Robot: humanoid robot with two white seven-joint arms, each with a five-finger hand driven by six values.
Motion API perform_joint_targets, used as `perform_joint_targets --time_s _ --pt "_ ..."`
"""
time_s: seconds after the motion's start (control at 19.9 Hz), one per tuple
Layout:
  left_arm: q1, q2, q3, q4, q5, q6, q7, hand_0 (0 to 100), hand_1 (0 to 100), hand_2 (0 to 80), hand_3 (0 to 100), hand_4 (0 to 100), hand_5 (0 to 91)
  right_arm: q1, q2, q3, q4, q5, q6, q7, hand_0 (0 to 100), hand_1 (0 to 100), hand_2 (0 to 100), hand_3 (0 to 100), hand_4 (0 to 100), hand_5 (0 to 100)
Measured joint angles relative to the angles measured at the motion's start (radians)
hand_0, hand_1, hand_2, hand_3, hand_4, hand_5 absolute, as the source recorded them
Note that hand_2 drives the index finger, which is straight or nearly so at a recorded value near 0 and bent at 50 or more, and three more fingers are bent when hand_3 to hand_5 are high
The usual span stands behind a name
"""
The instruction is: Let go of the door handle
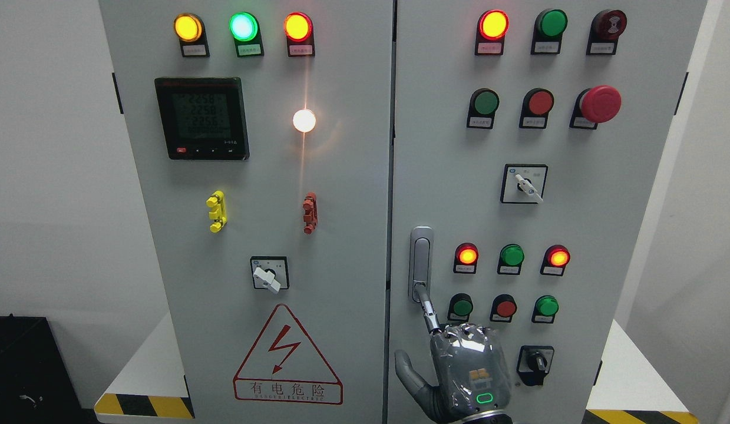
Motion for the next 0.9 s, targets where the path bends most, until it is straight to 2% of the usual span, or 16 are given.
perform_joint_targets --time_s 0.9 --pt "0.0 0.0 0.0 0.0 0.0 0.0 0.0 12 56 0.0 0 0 0.0 0.011 0.006 0.001 0.002 0.0 0.001 0.001 42 20 11 100 100 100"
